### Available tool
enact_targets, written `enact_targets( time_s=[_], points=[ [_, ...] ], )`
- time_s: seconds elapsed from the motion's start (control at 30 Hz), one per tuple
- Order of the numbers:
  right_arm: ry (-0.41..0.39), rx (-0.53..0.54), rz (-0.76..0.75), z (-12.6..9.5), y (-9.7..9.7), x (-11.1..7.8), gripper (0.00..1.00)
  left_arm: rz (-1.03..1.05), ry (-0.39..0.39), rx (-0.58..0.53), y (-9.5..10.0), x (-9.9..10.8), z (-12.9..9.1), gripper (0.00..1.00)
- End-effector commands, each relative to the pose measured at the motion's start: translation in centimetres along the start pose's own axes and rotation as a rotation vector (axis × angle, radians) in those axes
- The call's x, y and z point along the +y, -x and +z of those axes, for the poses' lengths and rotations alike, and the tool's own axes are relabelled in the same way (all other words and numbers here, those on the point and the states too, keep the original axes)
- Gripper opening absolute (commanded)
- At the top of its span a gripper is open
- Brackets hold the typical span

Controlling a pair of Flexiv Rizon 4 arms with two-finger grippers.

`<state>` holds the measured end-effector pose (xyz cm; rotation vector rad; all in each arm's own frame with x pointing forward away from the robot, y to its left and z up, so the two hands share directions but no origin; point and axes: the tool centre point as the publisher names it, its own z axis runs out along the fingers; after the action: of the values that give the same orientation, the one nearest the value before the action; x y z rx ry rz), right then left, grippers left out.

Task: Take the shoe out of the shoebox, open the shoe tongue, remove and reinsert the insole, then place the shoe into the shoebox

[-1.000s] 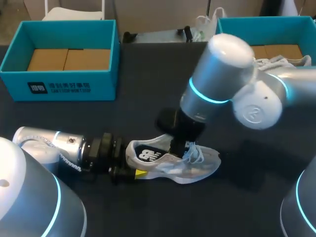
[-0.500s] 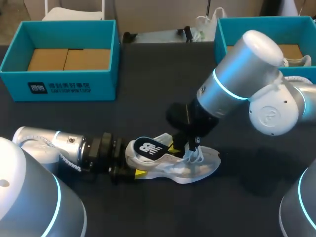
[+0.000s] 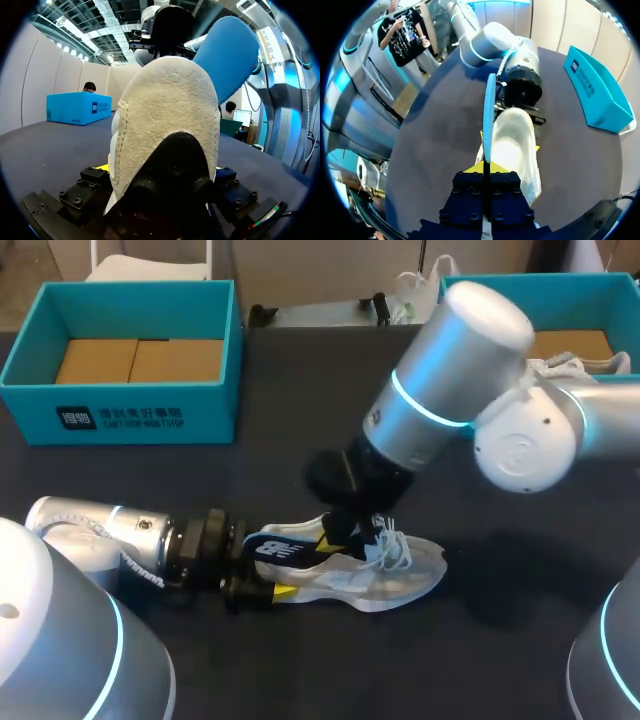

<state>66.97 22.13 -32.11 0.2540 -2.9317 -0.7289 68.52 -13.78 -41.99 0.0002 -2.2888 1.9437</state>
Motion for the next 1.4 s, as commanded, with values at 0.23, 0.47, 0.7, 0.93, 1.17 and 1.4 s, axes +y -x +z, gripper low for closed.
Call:
enact_targets(
  time_s=[0.23, 0.47, 0.7, 0.93, 1.17, 1.4],
  points=[
    [-0.096, 0.001, 0.04, 0.6, 1.7, 1.2, 0.96, 0.0, -0.001, -0.002, 0.0, 0.0, 0.0, 0.0],
    [-0.107, -0.054, 0.094, -0.8, 1.5, 0.9, 1.0, 0.0, -0.001, -0.002, 0.0, 0.0, 0.0, 0.0],
    [-0.104, -0.038, 0.167, -0.8, 1.2, 1.0, 0.87, 0.0, -0.001, -0.002, 0.0, 0.0, 0.0, 0.0],
    [-0.095, -0.01, 0.205, -0.1, 1.7, 0.9, 0.3, 0.0, -0.001, -0.002, 0.0, 0.0, 0.0, 0.0],
    [-0.1, -0.001, 0.213, -0.1, 1.6, 1.3, 0.15, 0.0, -0.001, -0.002, 0.0, 0.0, 0.0, 0.0],
    [-0.097, 0.003, 0.216, -0.3, 1.2, 1.5, 0.43, 0.0, -0.001, -0.002, 0.0, 0.0, 0.0, 0.0]
  ],
)
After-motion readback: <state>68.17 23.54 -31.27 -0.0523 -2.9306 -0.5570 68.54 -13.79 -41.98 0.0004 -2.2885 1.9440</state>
